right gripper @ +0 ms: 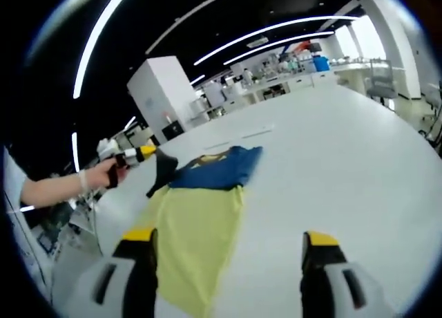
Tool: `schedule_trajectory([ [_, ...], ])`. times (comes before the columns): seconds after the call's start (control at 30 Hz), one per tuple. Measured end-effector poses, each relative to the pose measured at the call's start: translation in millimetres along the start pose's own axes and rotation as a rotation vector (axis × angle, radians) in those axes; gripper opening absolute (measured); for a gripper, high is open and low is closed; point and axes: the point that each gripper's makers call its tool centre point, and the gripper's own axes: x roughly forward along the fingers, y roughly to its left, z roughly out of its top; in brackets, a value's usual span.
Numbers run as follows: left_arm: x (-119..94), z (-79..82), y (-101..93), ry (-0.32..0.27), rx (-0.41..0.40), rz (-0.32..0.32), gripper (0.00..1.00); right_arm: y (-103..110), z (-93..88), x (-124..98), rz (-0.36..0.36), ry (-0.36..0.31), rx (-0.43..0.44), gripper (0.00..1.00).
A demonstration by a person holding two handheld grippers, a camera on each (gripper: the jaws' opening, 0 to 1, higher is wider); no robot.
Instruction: Fold the garment on the visible template until the final outline fits inside the template.
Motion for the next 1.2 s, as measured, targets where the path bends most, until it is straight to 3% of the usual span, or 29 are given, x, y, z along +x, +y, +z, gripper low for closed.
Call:
schedule_trajectory([
  [0.53, 55.1, -40.6, -62.9, -0.004, -0.103, -0.186, 0.0, -9.9, 7.1, 13.1, 0.043, -0.014, 0.023, 0.86],
  [0.87, 79.1, -93.1, -116.4, 0.06, -0.125, -0.304, 0.0, -20.7, -3.2, 7.9, 0.023, -0.006, 0.044, 0.86],
  [0.93, 83.3, -102.6, -111.5, 0.068, -0.126, -0.312, 0.0, -22.2, -4.9, 6.7, 0.019, -0.008, 0.053, 0.86],
  [1.0, 87.9, -112.3, -122.3, 0.087, -0.134, -0.313, 0.0, -22.9, -7.2, 5.5, 0.014, -0.007, 0.059, 0.86],
  [1.2, 97.4, -133.1, -126.1, 0.127, -0.136, -0.32, 0.0, -26.3, -10.0, 2.6, 0.006, -0.014, 0.081, 0.85],
])
